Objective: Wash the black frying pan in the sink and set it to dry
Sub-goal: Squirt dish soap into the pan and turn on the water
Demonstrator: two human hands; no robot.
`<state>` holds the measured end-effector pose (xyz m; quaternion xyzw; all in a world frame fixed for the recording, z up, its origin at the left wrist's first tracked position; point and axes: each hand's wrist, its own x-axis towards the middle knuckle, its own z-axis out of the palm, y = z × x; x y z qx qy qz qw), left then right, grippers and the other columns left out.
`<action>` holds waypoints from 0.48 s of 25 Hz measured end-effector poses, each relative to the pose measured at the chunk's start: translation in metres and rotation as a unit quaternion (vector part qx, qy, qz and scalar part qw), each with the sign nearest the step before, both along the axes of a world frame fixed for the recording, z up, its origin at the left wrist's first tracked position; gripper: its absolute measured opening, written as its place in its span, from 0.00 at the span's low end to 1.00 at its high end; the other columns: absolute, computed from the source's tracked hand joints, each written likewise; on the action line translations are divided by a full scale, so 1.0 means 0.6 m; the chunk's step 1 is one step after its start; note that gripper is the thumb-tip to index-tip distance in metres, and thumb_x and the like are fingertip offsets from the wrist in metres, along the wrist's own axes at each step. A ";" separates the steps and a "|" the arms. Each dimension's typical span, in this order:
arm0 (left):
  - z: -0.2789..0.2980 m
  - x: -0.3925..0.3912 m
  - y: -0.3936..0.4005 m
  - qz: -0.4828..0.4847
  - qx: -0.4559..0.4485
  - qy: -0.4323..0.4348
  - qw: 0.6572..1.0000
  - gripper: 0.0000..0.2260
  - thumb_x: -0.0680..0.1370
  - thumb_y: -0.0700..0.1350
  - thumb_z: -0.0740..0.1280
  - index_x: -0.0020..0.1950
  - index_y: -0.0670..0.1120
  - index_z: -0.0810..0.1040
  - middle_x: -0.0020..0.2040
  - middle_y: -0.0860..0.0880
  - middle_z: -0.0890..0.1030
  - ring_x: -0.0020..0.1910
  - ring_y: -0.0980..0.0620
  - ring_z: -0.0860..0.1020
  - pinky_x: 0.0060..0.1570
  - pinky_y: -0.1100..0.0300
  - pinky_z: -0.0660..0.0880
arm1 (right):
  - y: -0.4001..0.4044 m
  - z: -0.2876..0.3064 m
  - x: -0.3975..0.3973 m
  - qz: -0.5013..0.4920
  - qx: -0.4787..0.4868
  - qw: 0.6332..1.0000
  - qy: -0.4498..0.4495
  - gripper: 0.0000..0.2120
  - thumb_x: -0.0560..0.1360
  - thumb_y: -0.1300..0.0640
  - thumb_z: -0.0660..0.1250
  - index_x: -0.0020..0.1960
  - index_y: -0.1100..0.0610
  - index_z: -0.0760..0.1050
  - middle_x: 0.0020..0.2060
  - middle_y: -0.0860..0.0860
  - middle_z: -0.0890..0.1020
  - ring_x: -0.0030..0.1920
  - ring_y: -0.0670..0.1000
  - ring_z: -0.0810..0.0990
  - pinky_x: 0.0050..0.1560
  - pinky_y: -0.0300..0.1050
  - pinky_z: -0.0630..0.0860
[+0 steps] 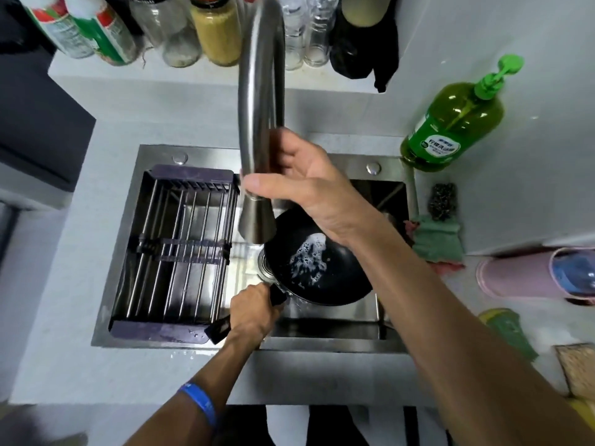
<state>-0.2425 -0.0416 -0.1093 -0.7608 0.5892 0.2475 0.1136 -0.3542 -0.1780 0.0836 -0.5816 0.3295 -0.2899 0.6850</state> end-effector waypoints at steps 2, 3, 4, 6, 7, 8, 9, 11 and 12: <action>-0.010 0.001 -0.002 0.007 -0.003 0.007 1.000 0.17 0.74 0.60 0.69 0.55 0.49 0.77 0.50 0.48 0.83 0.50 0.47 0.81 0.46 0.56 0.74 | -0.006 -0.009 -0.057 -0.054 0.012 0.998 -0.019 0.12 0.72 0.64 0.69 0.55 0.59 0.74 0.44 0.51 0.80 0.47 0.48 0.79 0.55 0.44 0.77; -0.016 0.001 -0.002 0.013 -0.005 0.013 1.000 0.18 0.74 0.59 0.69 0.55 0.48 0.77 0.50 0.47 0.83 0.50 0.47 0.81 0.47 0.56 0.74 | -0.013 -0.009 -0.088 -0.089 -0.002 0.996 -0.012 0.11 0.70 0.65 0.67 0.52 0.59 0.75 0.42 0.49 0.80 0.45 0.47 0.79 0.52 0.42 0.77; -0.023 0.001 -0.001 0.021 -0.004 0.020 1.000 0.17 0.74 0.59 0.70 0.55 0.48 0.77 0.50 0.47 0.83 0.50 0.46 0.81 0.46 0.56 0.74 | -0.024 -0.007 -0.114 -0.128 -0.025 0.991 0.008 0.10 0.69 0.65 0.66 0.51 0.58 0.75 0.41 0.47 0.80 0.44 0.46 0.79 0.50 0.41 0.77; -0.040 0.003 0.002 0.032 -0.004 0.023 0.999 0.17 0.73 0.58 0.70 0.54 0.48 0.76 0.49 0.47 0.83 0.50 0.45 0.81 0.45 0.56 0.74 | -0.051 -0.002 -0.148 -0.172 -0.059 0.983 0.037 0.11 0.69 0.66 0.66 0.50 0.57 0.77 0.40 0.46 0.82 0.45 0.46 0.80 0.50 0.42 0.77; -0.051 0.002 0.004 0.036 -0.006 0.021 0.999 0.18 0.73 0.58 0.70 0.55 0.48 0.75 0.49 0.47 0.83 0.50 0.45 0.81 0.45 0.55 0.74 | -0.061 -0.001 -0.160 -0.174 -0.073 0.981 0.038 0.12 0.70 0.66 0.66 0.52 0.57 0.78 0.41 0.45 0.83 0.47 0.47 0.81 0.52 0.43 0.78; -0.061 0.004 0.008 0.043 -0.006 0.021 0.999 0.18 0.72 0.57 0.71 0.55 0.48 0.74 0.49 0.46 0.83 0.50 0.44 0.81 0.44 0.55 0.74 | -0.068 -0.005 -0.171 -0.175 -0.083 0.981 0.029 0.13 0.72 0.67 0.67 0.54 0.57 0.79 0.43 0.46 0.84 0.50 0.48 0.82 0.55 0.44 0.78; -0.069 0.005 0.011 0.053 -0.006 0.023 0.998 0.18 0.72 0.56 0.71 0.55 0.48 0.73 0.49 0.46 0.83 0.49 0.44 0.81 0.44 0.55 0.74 | -0.070 -0.013 -0.185 -0.179 -0.083 0.980 0.008 0.14 0.73 0.68 0.67 0.56 0.57 0.79 0.46 0.47 0.85 0.53 0.50 0.82 0.57 0.45 0.78; -0.086 0.006 0.016 0.063 -0.006 0.029 0.998 0.19 0.71 0.55 0.73 0.55 0.47 0.72 0.47 0.46 0.83 0.48 0.43 0.81 0.42 0.54 0.74 | -0.063 -0.052 -0.220 -0.233 -0.032 0.971 -0.044 0.15 0.75 0.70 0.64 0.58 0.58 0.79 0.51 0.51 0.85 0.55 0.52 0.82 0.58 0.47 0.78; -0.092 0.007 0.017 0.060 -0.006 0.028 0.998 0.19 0.71 0.54 0.73 0.55 0.47 0.72 0.46 0.46 0.83 0.47 0.43 0.81 0.42 0.54 0.74 | -0.057 -0.079 -0.237 -0.298 0.023 0.953 -0.040 0.15 0.76 0.70 0.63 0.57 0.58 0.80 0.50 0.52 0.85 0.53 0.51 0.82 0.55 0.45 0.79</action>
